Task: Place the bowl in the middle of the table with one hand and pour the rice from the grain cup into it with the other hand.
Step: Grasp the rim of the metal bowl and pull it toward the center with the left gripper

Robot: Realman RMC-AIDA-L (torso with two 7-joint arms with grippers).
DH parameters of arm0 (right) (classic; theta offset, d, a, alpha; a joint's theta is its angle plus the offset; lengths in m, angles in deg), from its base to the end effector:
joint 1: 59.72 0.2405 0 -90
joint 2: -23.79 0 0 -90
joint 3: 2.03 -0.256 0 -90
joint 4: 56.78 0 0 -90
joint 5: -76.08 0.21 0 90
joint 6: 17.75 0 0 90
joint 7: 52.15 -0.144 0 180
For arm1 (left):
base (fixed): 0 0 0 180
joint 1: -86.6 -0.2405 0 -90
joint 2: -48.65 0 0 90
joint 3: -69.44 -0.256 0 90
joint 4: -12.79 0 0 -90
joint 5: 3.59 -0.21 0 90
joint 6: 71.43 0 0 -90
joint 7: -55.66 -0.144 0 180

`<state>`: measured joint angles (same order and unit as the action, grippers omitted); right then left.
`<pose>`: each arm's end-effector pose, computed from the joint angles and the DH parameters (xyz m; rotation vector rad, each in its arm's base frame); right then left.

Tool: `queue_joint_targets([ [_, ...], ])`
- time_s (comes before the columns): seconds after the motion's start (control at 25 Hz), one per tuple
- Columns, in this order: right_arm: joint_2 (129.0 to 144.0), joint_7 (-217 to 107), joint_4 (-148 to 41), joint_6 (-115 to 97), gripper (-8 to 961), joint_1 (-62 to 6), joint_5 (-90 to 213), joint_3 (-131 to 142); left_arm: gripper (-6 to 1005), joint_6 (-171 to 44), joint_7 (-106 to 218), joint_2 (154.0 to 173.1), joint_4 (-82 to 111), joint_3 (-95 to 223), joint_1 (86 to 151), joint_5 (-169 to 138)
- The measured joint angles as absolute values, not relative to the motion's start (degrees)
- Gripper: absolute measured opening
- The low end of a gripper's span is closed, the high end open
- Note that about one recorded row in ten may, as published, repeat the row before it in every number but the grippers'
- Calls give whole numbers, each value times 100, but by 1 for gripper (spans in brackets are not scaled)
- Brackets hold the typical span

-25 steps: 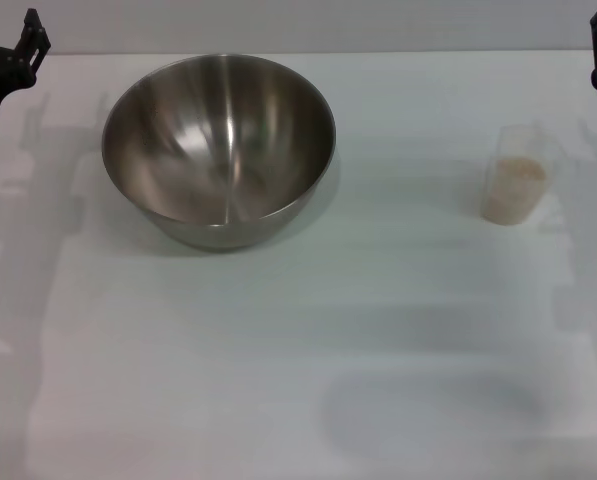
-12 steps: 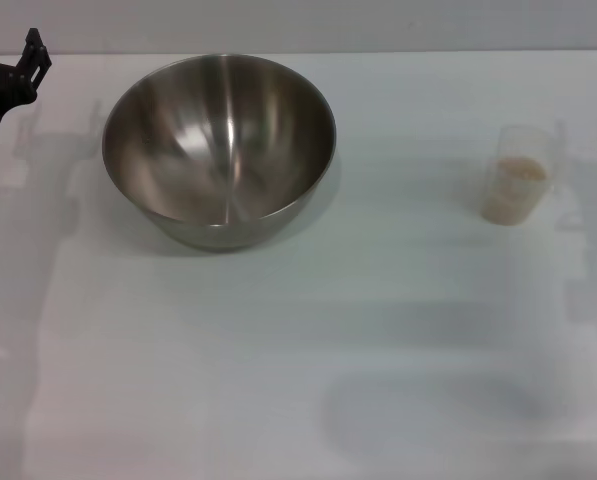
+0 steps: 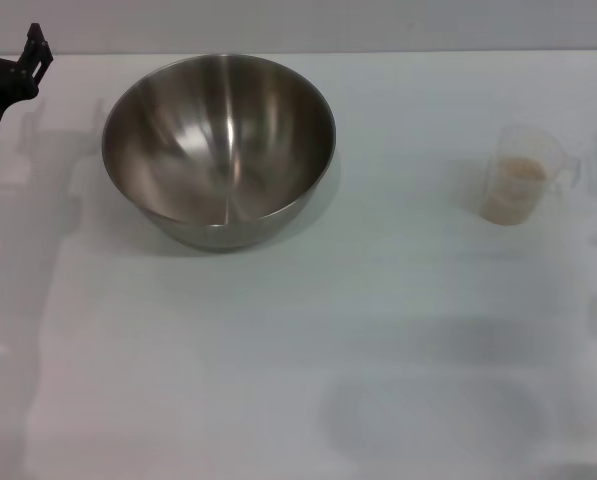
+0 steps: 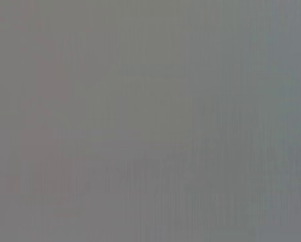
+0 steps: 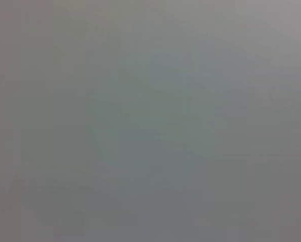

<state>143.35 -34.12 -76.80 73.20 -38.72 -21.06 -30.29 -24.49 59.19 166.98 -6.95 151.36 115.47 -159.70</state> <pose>0.2968 0.2933 0.0125 -1.2216 0.2091 0.6867 -0.3062 0.3958 0.0098 -1.5503 -0.5658 -0.5960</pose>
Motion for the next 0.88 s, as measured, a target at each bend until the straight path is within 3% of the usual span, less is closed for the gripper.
queue_joint_targets([
  [0.48, 14349, -3357, -7688, 7205, 543, -3811, -2113, -2683, 753, -2805, 6021, 16679, -1117, 14861, 11277, -15969],
  [0.64, 14351, -3350, -7690, 7061, 543, -3728, -2113, -2674, 751, -4570, 5977, 16505, -2909, 14946, 10671, -16230],
  [0.88, 14350, -3343, -7679, 6917, 544, -3625, -2113, -2672, 748, -6525, 5977, 16417, -5037, 15374, 10124, -16537],
])
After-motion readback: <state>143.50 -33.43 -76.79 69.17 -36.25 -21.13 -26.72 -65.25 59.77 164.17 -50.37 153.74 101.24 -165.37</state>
